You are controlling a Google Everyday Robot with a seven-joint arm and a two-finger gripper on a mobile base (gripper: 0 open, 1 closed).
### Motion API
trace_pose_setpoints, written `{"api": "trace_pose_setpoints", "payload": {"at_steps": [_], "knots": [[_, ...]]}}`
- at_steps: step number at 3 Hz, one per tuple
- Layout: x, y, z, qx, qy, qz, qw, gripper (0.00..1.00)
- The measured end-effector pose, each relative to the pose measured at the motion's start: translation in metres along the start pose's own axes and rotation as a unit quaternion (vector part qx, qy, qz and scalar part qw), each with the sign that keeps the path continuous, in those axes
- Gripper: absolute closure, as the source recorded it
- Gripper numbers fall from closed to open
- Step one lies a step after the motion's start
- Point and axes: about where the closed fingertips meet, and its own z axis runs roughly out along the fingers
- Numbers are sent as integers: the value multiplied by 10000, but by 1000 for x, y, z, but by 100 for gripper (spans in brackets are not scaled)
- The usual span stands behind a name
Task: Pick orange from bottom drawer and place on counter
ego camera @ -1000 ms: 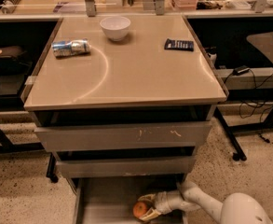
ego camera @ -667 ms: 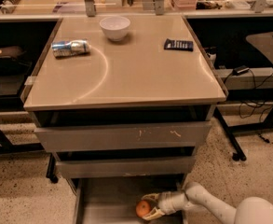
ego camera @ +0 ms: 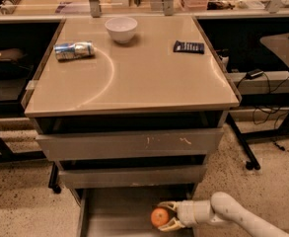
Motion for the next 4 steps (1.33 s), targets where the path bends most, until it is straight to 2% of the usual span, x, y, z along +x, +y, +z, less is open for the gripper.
{"api": "trace_pose_setpoints", "payload": {"at_steps": [1, 2, 3, 4], "knots": [[-56, 5, -46, 107, 143, -175, 9997, 100], [-128, -2, -92, 85, 295, -424, 9986, 100], [-195, -28, -135, -9, 502, -737, 9960, 100], [-195, -28, -135, -9, 501, -737, 9960, 100]]}}
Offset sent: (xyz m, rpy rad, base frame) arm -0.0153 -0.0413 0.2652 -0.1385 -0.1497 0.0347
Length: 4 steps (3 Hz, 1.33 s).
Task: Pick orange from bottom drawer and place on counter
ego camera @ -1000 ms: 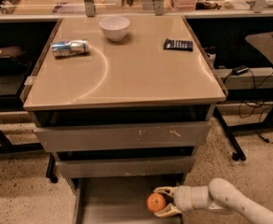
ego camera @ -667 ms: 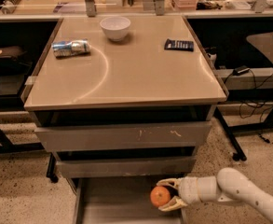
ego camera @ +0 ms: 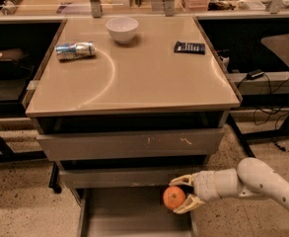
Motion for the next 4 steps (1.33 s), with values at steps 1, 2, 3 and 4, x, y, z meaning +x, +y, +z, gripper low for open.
{"api": "trace_pose_setpoints", "payload": {"at_steps": [1, 2, 3, 4], "knots": [[-16, 0, -3, 10, -14, -194, 9998, 100], [-74, 5, -30, 59, -240, -665, 9975, 100], [-166, 15, -85, 153, -465, -1366, 9894, 100], [-243, 13, -136, 252, -566, -1960, 9787, 100]]}}
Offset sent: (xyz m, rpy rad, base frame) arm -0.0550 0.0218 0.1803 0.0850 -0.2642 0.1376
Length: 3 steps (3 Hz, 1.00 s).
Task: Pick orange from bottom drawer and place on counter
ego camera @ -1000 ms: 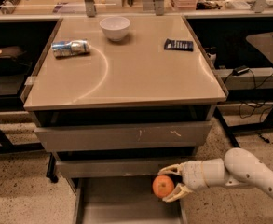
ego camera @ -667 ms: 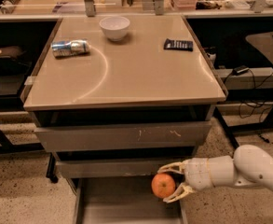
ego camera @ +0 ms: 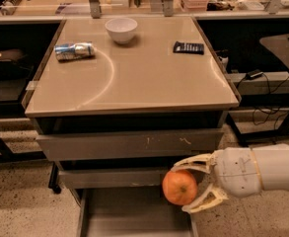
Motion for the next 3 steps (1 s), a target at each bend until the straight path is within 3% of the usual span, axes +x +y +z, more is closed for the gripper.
{"api": "trace_pose_setpoints", "payload": {"at_steps": [1, 2, 3], "knots": [[-57, -45, -27, 27, -140, -417, 9990, 100], [-87, -87, -46, 134, -185, -643, 9977, 100], [-95, -109, -55, 295, -176, -789, 9963, 100]]}}
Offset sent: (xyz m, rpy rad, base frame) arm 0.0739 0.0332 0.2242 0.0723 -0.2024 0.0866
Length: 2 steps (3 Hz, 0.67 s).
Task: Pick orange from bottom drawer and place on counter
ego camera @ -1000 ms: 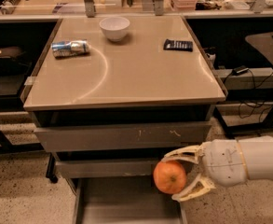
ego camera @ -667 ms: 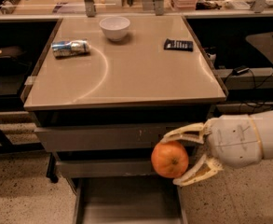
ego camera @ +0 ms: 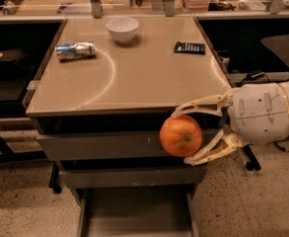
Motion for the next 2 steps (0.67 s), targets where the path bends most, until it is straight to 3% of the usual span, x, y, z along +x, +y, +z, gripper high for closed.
{"api": "trace_pose_setpoints", "payload": {"at_steps": [1, 2], "knots": [[0, 0, 0, -1, -1, -2, 10000, 100], [11, -24, 11, 22, -128, -112, 9999, 100]]}}
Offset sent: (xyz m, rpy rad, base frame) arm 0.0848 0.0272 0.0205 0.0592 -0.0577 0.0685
